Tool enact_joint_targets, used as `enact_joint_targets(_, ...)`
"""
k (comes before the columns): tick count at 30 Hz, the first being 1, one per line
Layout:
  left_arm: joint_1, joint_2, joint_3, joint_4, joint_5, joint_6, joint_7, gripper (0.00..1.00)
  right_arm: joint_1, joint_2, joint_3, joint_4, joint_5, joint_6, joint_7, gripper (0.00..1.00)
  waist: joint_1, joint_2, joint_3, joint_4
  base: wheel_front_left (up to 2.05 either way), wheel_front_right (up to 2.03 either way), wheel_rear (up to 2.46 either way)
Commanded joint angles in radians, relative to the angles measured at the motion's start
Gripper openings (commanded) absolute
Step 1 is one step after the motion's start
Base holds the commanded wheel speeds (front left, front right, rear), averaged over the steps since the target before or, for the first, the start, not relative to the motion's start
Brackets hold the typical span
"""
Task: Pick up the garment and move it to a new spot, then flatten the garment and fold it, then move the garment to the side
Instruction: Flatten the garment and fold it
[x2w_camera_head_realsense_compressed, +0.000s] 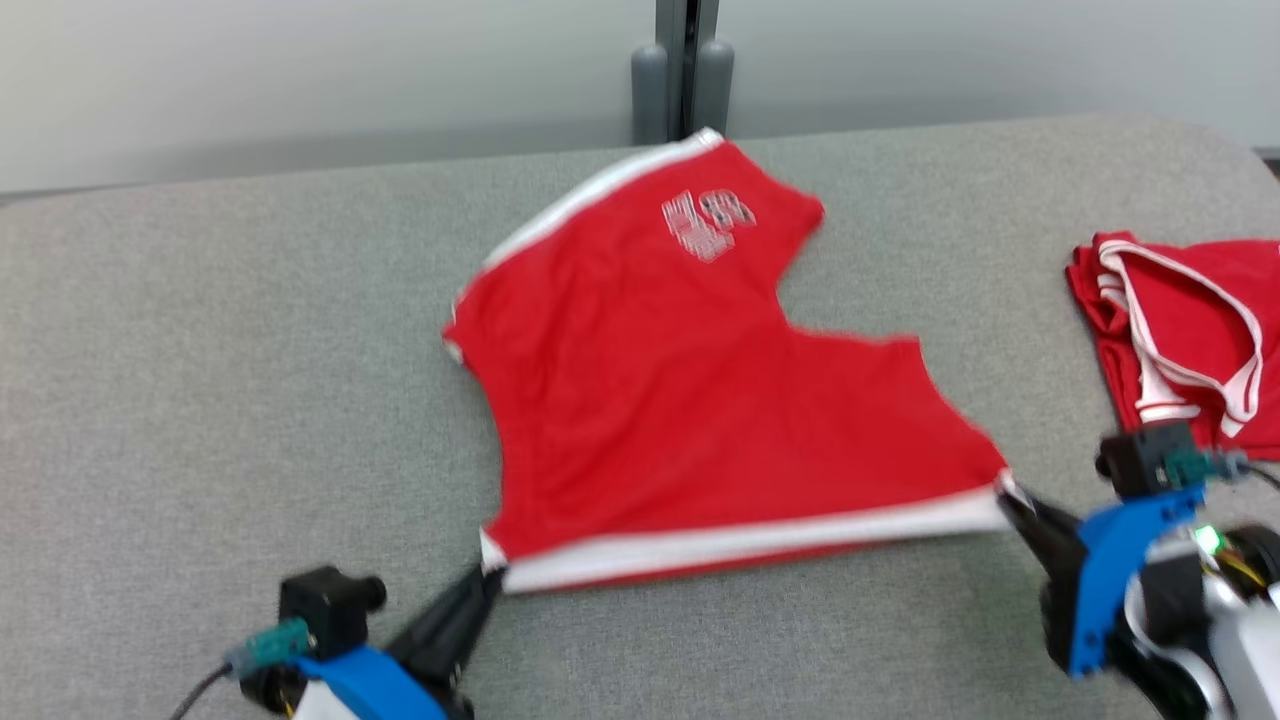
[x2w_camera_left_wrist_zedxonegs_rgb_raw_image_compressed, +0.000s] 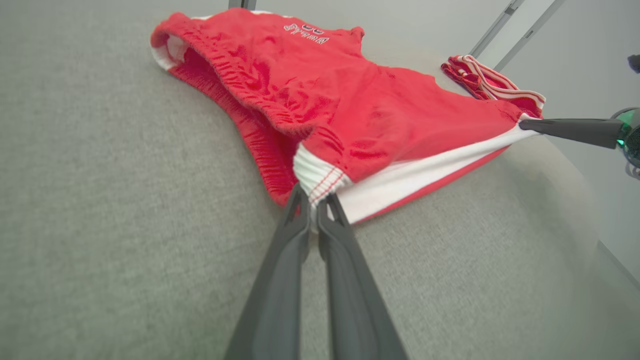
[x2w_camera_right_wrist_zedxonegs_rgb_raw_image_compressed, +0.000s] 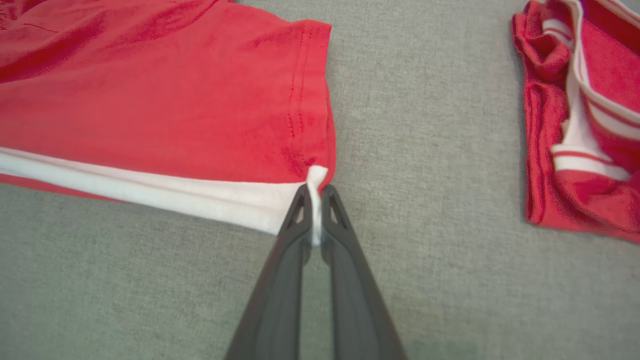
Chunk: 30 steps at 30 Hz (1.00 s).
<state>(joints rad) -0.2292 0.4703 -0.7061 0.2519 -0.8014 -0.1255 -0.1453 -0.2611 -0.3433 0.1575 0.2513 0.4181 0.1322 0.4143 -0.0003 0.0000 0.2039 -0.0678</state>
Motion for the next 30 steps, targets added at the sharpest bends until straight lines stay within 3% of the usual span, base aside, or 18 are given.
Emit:
enact_joint_targets(1, 0.049, 0.034, -0.003, -0.039, -0.03, 0.006, 0.039, 0.0, 0.083, -0.023, -0.036, -0.069, -0.005, -0.003, 0.07, 0.0, 0.0003, 0.0, -0.026, -0.006, 0.0, 0.0, 0.0)
enact_joint_targets(9, 0.22, 0.176, -0.033, -0.361, -0.127, 0.107, 0.258, 0.0, 0.436, 0.018, -0.237, -0.513, -0.023, -0.003, 0.423, 0.0, 0.0003, 0.0, -0.054, 0.02, 0.0, 0.0, 0.0)
enact_joint_targets(15, 0.262, 0.231, -0.015, -0.556, -0.15, 0.174, 0.306, 0.0, 0.48, 0.053, -0.35, -0.719, -0.064, -0.003, 0.516, 0.0, 0.0003, 0.0, -0.052, 0.03, 0.0, 0.0, 0.0)
enact_joint_targets(20, 0.177, 0.202, -0.005, -0.542, -0.12, 0.164, 0.309, 0.0, 0.367, 0.021, -0.31, -0.704, -0.054, -0.002, 0.502, 0.0, 0.0003, 0.0, -0.033, 0.038, 0.0, 0.0, 0.0)
enact_joint_targets(30, -0.045, 0.059, 0.029, -0.336, -0.11, 0.134, 0.283, 0.0, -0.046, -0.059, -0.114, -0.431, -0.018, -0.002, 0.425, 0.0, 0.0003, 0.0, 0.056, 0.089, 0.0, 0.0, 0.0)
